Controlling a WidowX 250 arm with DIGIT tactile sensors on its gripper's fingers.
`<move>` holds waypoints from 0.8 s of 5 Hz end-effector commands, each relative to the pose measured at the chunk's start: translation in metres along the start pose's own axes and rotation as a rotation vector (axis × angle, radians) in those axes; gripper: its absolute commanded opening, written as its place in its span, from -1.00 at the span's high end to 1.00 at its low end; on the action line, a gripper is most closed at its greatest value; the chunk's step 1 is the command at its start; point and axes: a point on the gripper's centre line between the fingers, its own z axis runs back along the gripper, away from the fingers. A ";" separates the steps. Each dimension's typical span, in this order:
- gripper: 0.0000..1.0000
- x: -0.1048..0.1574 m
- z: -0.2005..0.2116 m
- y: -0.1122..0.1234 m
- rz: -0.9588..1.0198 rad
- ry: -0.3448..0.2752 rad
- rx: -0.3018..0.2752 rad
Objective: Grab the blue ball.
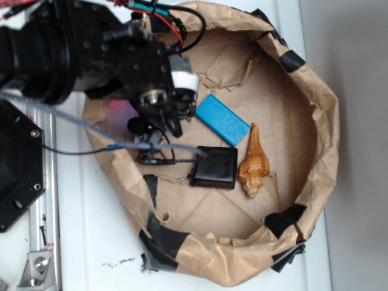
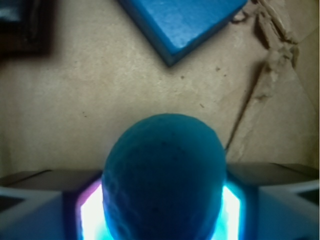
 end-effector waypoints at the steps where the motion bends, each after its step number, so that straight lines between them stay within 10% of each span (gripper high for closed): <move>1: 1.00 0.025 0.050 -0.017 -0.023 -0.118 0.026; 4: 1.00 0.039 0.129 -0.032 0.249 -0.312 -0.014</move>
